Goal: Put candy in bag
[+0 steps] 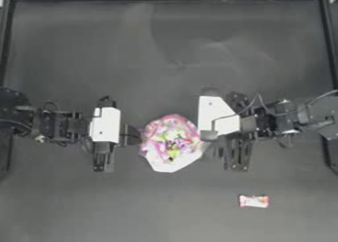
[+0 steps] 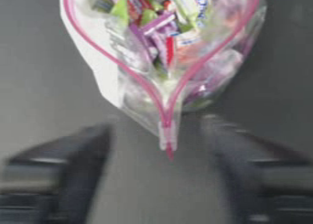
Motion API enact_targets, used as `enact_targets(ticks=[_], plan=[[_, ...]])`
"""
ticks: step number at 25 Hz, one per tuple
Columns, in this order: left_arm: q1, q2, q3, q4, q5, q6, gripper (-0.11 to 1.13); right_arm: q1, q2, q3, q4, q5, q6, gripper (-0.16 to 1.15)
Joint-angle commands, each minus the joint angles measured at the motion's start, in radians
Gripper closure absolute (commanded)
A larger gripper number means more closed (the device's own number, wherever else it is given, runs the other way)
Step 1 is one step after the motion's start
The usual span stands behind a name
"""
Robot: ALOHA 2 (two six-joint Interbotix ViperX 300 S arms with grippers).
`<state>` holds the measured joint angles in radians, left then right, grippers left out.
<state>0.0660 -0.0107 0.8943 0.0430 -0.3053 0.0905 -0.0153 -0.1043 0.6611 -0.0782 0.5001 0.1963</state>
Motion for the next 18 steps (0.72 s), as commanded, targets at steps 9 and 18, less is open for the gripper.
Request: enact_targets(ticks=[9,18], plan=[[-0.006,-0.048,-0.018,0.0,-0.003,0.002,0.97,-0.017,-0.066,-0.031,0.003,0.015,-0.008,-0.03],[-0.006,-0.048,-0.018,0.002,-0.002,0.002,0.97,-0.034,-0.133,-0.067,-0.003,0.129,-0.021,-0.03]])
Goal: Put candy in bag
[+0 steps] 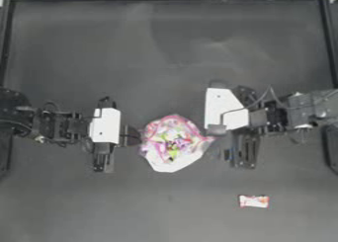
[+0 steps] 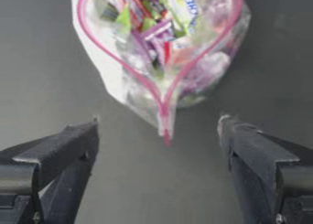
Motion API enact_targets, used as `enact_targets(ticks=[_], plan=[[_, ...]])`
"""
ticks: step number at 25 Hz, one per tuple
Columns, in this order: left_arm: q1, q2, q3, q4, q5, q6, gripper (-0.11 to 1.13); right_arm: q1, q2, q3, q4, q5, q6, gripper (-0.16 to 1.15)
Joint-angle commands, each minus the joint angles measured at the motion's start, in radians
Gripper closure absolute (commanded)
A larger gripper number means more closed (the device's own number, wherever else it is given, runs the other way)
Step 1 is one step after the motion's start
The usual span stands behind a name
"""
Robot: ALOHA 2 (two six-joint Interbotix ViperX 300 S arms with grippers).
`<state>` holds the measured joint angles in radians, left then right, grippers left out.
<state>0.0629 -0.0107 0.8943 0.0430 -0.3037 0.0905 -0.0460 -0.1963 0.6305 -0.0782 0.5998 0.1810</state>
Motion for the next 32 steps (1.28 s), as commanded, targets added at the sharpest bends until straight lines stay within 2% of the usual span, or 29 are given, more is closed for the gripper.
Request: enact_targets(ticks=[1,6,11,18,23,27,32], plan=[[-0.003,-0.048,-0.018,0.002,-0.003,0.003,0.97,-0.003,-0.049,-0.043,-0.003,0.048,-0.009,-0.03],[-0.003,-0.048,-0.018,0.003,-0.005,0.003,0.97,-0.003,-0.103,-0.071,-0.005,0.121,-0.031,-0.03],[-0.003,-0.048,-0.018,0.0,-0.006,0.023,0.97,-0.003,-0.173,-0.064,0.0,0.152,-0.031,-0.03],[-0.003,-0.048,-0.018,0.0,-0.006,0.025,0.97,-0.003,-0.288,-0.061,0.005,0.264,-0.029,-0.03],[-0.003,-0.048,-0.018,0.0,-0.008,0.025,0.97,0.026,-0.365,-0.048,0.015,0.325,-0.025,-0.03],[-0.003,-0.048,-0.018,0.0,-0.006,0.025,0.97,0.06,-0.402,-0.029,0.044,0.382,-0.003,-0.02],[0.0,-0.049,-0.018,0.0,-0.006,0.025,0.97,0.101,-0.416,0.012,0.058,0.433,0.072,-0.02]])
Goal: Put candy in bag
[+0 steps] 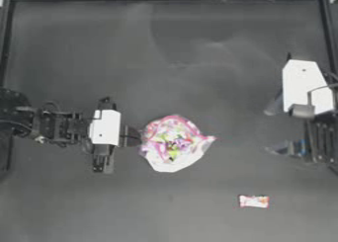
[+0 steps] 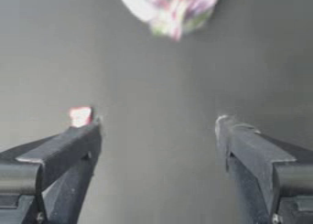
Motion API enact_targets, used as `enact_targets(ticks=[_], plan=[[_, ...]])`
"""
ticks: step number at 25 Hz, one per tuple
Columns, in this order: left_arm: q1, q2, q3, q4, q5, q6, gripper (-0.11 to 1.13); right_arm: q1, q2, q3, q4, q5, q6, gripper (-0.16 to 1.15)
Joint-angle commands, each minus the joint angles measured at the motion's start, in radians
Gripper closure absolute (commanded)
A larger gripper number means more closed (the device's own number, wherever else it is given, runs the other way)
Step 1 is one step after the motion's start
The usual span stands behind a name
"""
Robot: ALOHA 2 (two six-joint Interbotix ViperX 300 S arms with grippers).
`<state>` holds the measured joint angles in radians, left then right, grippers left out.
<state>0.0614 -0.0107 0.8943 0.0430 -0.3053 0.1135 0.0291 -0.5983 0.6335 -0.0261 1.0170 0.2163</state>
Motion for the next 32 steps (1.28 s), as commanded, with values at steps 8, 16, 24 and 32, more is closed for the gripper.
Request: enact_targets(ticks=[8,16,24,32], plan=[[0.006,-0.048,-0.018,0.0,-0.005,0.002,0.97,0.16,-0.015,0.086,-0.046,-0.005,0.238,-0.02],[0.008,-0.049,-0.02,-0.002,-0.005,0.002,0.97,0.278,0.029,0.152,-0.087,-0.106,0.399,-0.02],[0.006,-0.048,-0.018,-0.003,-0.008,0.0,0.97,0.345,0.144,0.152,-0.103,-0.144,0.472,-0.01],[0.008,-0.046,-0.018,-0.002,-0.009,0.0,0.97,0.374,0.288,0.144,-0.098,-0.233,0.482,-0.02]])
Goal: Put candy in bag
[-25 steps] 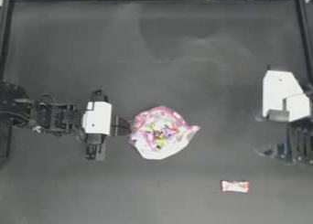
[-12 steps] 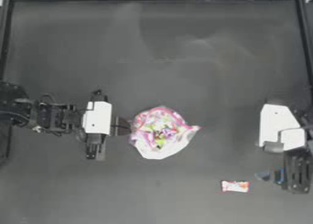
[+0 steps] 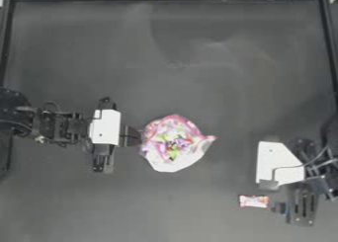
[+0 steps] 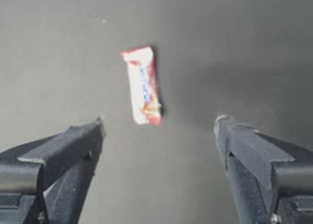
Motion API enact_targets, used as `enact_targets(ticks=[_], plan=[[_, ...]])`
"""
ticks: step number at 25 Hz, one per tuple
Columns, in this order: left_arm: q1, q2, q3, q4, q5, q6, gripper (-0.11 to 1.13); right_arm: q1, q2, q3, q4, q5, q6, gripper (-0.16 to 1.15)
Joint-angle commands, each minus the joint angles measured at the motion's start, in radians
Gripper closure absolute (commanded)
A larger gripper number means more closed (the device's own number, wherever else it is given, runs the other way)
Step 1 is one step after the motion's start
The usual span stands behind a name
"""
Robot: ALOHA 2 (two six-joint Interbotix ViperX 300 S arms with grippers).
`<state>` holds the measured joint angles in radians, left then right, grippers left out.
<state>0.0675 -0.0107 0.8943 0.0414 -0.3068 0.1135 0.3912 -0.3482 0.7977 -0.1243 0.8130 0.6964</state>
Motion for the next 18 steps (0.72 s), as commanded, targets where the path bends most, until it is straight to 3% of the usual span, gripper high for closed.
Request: enact_targets(ticks=[1,9,18], plan=[[0.002,-0.044,-0.018,0.0,-0.008,0.0,0.97,0.014,0.057,-0.021,0.002,-0.037,0.002,-0.01],[0.002,-0.043,-0.018,0.0,-0.008,0.0,0.97,0.028,0.158,-0.037,0.003,-0.1,0.02,-0.02],[0.0,-0.043,-0.018,0.0,-0.008,0.0,0.97,0.037,0.229,-0.035,-0.061,-0.14,0.078,-0.01]])
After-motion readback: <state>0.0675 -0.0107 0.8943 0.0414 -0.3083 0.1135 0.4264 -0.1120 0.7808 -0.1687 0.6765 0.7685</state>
